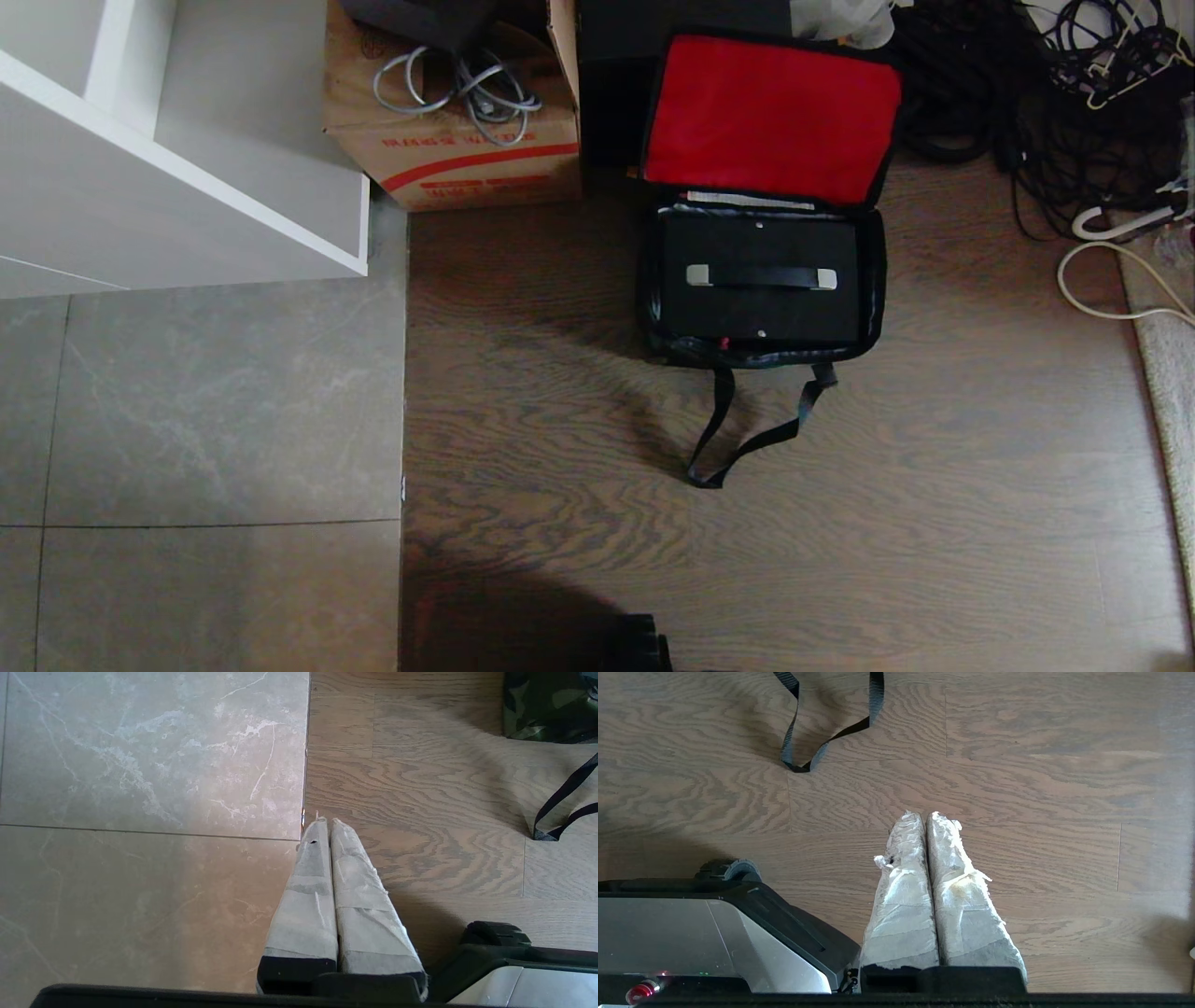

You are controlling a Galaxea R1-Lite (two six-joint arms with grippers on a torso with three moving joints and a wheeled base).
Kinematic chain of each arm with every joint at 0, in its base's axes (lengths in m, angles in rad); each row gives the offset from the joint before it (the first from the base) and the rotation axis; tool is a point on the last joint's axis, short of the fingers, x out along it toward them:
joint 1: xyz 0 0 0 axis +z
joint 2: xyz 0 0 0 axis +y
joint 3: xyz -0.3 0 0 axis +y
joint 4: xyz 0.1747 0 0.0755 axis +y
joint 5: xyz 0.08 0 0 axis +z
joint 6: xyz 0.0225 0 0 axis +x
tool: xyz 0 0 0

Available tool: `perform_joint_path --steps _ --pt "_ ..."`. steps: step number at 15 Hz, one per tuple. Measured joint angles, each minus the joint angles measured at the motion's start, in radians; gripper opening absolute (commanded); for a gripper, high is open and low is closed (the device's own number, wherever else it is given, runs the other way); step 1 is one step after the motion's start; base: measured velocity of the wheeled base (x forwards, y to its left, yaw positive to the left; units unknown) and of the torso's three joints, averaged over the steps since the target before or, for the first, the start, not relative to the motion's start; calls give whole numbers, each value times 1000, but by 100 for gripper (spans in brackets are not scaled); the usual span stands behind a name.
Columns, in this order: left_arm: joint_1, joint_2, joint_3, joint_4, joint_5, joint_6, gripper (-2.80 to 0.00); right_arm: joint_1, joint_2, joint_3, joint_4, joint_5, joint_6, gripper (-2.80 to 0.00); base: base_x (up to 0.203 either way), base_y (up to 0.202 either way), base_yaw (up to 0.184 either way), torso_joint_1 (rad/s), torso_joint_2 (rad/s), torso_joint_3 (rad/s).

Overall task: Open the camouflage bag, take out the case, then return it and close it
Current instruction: Grip the handle

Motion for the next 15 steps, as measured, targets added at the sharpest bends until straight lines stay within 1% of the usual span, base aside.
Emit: perform_joint_path --steps 15 --pt "0 0 0 0 0 0 -280 0 2 0 0 -1 0 -280 0 0 0 0 0 0"
